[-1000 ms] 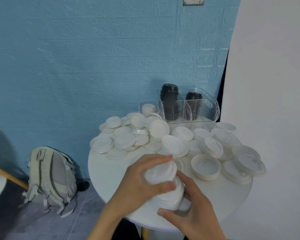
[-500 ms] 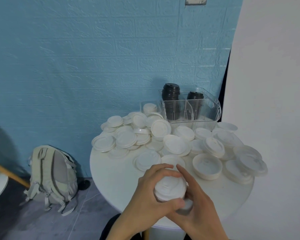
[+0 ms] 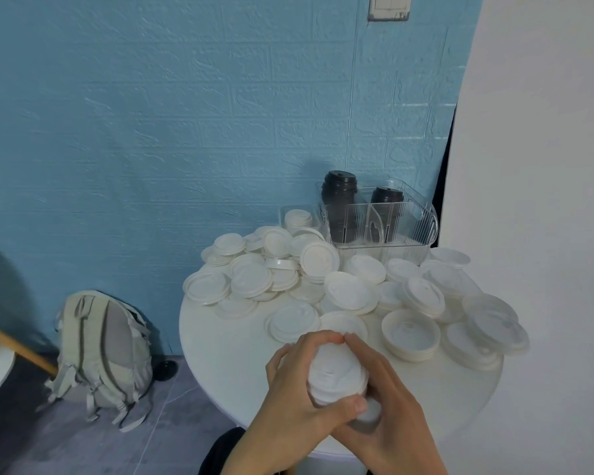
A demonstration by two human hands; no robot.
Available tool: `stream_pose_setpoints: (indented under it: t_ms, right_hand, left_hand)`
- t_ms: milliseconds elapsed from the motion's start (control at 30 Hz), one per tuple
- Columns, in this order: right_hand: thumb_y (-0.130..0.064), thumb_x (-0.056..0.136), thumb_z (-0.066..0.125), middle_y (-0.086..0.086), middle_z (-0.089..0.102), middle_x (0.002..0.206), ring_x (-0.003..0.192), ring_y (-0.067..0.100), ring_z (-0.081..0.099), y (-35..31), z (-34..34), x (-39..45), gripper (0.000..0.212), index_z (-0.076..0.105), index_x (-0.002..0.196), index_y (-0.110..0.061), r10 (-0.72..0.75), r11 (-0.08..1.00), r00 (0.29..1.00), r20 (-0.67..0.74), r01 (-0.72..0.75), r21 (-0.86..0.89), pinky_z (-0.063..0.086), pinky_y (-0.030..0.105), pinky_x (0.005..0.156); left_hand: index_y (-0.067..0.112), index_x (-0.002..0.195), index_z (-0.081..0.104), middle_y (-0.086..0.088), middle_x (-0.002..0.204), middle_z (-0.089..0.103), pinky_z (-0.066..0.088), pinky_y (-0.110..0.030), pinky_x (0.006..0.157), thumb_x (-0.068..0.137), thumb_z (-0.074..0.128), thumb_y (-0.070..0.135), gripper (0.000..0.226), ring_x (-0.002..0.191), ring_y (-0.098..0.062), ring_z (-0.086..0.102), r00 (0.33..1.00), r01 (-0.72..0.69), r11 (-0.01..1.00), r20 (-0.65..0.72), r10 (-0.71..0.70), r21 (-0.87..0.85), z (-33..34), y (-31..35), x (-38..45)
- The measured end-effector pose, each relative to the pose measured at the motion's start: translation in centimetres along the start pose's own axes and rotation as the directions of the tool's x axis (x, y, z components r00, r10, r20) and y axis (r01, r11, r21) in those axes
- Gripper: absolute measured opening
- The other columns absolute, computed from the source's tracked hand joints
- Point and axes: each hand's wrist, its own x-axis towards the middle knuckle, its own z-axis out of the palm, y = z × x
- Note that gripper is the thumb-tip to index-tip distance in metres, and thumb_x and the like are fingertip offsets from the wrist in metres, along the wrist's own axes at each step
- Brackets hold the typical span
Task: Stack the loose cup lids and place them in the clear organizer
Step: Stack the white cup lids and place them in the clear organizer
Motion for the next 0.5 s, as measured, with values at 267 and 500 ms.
stream_pose_setpoints:
  t_ms: [267, 500]
  right_hand:
    - [-0.058, 0.057, 0.089, -0.024, 0.055, 0.141, 0.115, -0.001, 0.064, 0.0, -0.2, 0.1, 0.097, 0.04, 0.14, -0.059, 0.013, 1.0, 1.0, 0.008, -0.013, 0.015, 0.053, 0.015, 0.088]
    - [-0.064, 0.054, 0.088, -0.026, 0.055, 0.139, 0.104, -0.001, 0.067, -0.1, -0.3, 0.1, 0.099, 0.039, 0.139, -0.059, 0.027, 1.0, 1.0, 0.0, -0.027, -0.008, 0.051, 0.009, 0.082]
  left_hand:
    - [0.06, 0.138, 0.036, 0.032, 0.144, 0.044, 0.027, -0.038, 0.12, 0.076, 0.068, 0.07, 0.07, 0.142, 0.0, 0.034, 0.996, -0.068, 0.994, 0.045, 0.072, -0.091, -2.9, 0.3, 1.4]
    - [0.054, 0.131, 0.049, 0.031, 0.137, 0.047, 0.02, -0.03, 0.105, 0.087, 0.06, 0.062, 0.045, 0.135, -0.008, 0.033, 0.989, 0.03, 0.946, -0.148, 0.019, 0.322, -5.8, -1.5, 7.0]
